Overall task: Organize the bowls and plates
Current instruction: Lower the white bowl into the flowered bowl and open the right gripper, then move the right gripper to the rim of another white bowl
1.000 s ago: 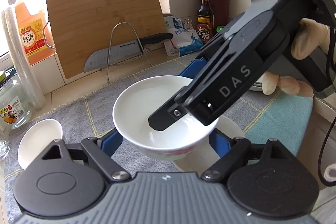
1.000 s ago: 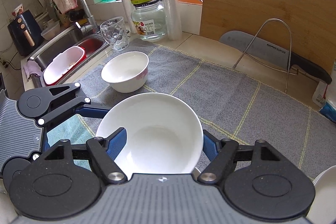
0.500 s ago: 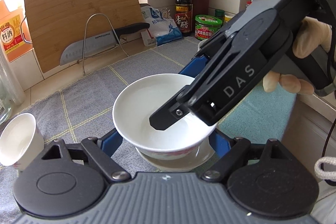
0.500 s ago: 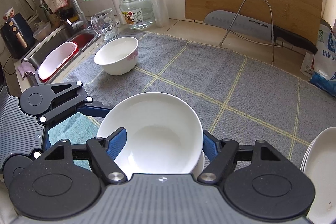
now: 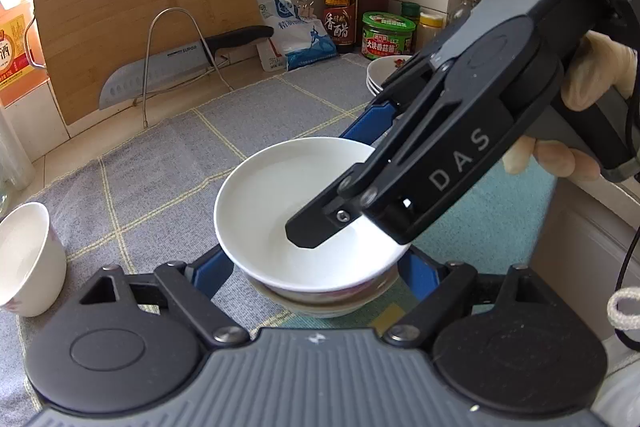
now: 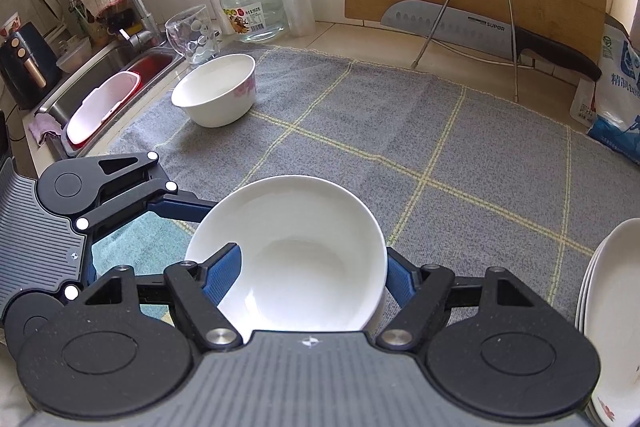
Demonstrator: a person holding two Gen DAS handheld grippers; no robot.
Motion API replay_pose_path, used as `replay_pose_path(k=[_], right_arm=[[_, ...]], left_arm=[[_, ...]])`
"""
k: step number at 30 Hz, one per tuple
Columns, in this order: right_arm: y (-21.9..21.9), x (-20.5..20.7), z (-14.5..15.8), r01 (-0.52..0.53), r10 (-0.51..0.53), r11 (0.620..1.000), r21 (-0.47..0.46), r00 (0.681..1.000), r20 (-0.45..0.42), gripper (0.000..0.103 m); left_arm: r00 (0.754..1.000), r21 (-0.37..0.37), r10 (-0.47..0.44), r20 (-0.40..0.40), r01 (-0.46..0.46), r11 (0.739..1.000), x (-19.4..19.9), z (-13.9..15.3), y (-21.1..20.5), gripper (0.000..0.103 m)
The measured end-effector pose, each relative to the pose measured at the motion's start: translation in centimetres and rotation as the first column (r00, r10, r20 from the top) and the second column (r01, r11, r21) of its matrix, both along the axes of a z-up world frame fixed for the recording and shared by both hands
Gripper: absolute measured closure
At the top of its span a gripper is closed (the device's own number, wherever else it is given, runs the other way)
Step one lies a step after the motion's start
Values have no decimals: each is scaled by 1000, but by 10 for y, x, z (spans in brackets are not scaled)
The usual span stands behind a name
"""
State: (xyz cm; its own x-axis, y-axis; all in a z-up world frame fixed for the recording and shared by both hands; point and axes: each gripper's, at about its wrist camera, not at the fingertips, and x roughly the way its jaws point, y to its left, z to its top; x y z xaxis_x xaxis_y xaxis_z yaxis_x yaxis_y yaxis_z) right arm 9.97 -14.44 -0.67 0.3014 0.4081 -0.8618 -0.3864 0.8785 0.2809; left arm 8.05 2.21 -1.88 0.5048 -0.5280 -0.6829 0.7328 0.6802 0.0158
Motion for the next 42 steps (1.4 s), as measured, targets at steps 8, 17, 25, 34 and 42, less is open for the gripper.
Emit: replay_pose_path(k=[8, 17, 25, 34, 42], right_arm=[[-1, -2, -3, -4, 4, 1000, -12, 1000, -1, 23], [0, -5, 2, -3, 4, 1000, -1, 999, 45, 0], [6, -3, 15, 10, -11, 1000, 9, 993, 121, 0], [35, 19, 28, -20, 25, 999, -25, 982, 189, 0], [84, 50, 28, -49, 50, 999, -8, 983, 177, 0]], left_arm=[[1000, -3, -3, -13, 3, 1000, 1, -3, -2, 14], [1000, 4, -13, -9, 13, 1000, 0, -5, 0, 9], [1000, 14, -20, -8, 21, 1000, -8, 0, 18, 9], [995, 24, 96, 26, -96, 995, 1, 0, 60, 8], [970, 21, 233, 63, -235, 972, 22, -2, 115, 8]])
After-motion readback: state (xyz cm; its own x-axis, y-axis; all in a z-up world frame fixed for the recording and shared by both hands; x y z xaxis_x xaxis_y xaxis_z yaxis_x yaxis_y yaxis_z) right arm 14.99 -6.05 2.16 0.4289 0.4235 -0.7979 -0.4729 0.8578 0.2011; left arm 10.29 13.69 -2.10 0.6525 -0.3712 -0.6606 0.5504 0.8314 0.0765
